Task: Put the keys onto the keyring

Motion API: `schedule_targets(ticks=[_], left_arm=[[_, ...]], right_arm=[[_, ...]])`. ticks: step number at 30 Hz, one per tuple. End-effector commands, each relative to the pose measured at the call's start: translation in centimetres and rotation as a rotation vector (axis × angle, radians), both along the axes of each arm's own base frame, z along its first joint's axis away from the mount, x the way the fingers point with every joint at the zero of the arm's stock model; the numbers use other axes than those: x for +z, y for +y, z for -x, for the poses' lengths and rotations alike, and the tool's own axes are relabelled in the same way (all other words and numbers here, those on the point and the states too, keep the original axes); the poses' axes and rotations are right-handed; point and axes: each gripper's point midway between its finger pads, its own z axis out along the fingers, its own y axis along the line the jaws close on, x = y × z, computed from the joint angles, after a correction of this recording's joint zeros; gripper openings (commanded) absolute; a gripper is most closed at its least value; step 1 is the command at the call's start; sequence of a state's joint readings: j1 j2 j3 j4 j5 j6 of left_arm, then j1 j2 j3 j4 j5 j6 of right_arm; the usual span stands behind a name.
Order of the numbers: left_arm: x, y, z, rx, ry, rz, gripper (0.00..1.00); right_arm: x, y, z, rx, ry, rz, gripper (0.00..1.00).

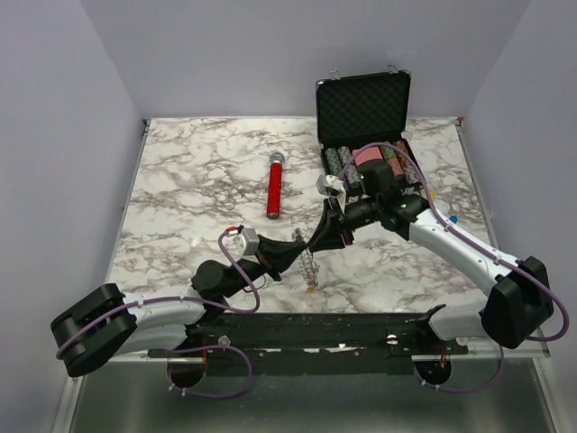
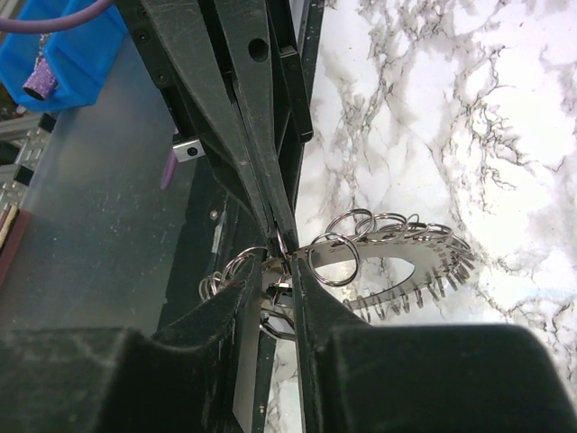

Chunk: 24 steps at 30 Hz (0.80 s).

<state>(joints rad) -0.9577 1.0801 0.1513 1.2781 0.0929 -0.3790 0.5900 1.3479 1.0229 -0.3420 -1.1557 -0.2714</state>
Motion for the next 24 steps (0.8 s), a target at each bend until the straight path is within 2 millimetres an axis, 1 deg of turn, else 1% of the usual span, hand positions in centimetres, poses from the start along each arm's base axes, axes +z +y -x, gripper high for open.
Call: schedule_targets(ticks=[1,5,8,11,12,14,15,18,22,23,24], left_arm=[[7.8,2.1,1.2,0.016,-0.179,0.251,0.0],[7.8,2.0,1.2,0.015,-0.176,0.249,0.0],[7.7,1.9,1.2,0.01,-0.173,0.248,0.0],[7.4,1.7,1.3,-0.003,-0.163,0.235,0.0],[7.1,1.6,1.5,-0.011,-0.159,0.225,0.02],[6.5,1.8,1.7,-0.014,-0.142,0.204,0.19],[5.9,1.9,1.8,-0.016,-0.129,0.182,0.29],[4.6,2.6,2.2,-0.014,-0.103,0.116,0.55],[2.8,3.2,3.3,-0.033,-0.092,-0.062,0.69],[3.0,3.6,3.6,-0.034,-0.109,-0.108,0.73],[2.2,3.8,3.8,-0.039,-0.104,-0.183,0.76]], right_arm=[[-0.7,0.1,0.0,0.001,-0.006,0.012,0.26],[-0.5,0.1,0.2,0.01,-0.005,0.004,0.17],[-0.2,0.2,0.3,0.02,0.0,-0.007,0.01],[0.0,0.2,0.2,0.019,-0.004,-0.002,0.0],[-0.1,0.1,0.2,0.027,-0.021,0.002,0.0],[0.0,-0.2,0.2,0.041,-0.064,0.014,0.0],[0.0,-0.3,0.2,0.042,-0.069,0.023,0.0],[-0.2,-0.6,0.1,0.045,-0.095,0.045,0.0],[-0.5,-0.9,0.1,0.055,-0.12,0.074,0.0],[-0.8,-1.0,0.0,0.064,-0.139,0.092,0.0],[-1.0,-1.2,0.1,0.079,-0.164,0.124,0.0]])
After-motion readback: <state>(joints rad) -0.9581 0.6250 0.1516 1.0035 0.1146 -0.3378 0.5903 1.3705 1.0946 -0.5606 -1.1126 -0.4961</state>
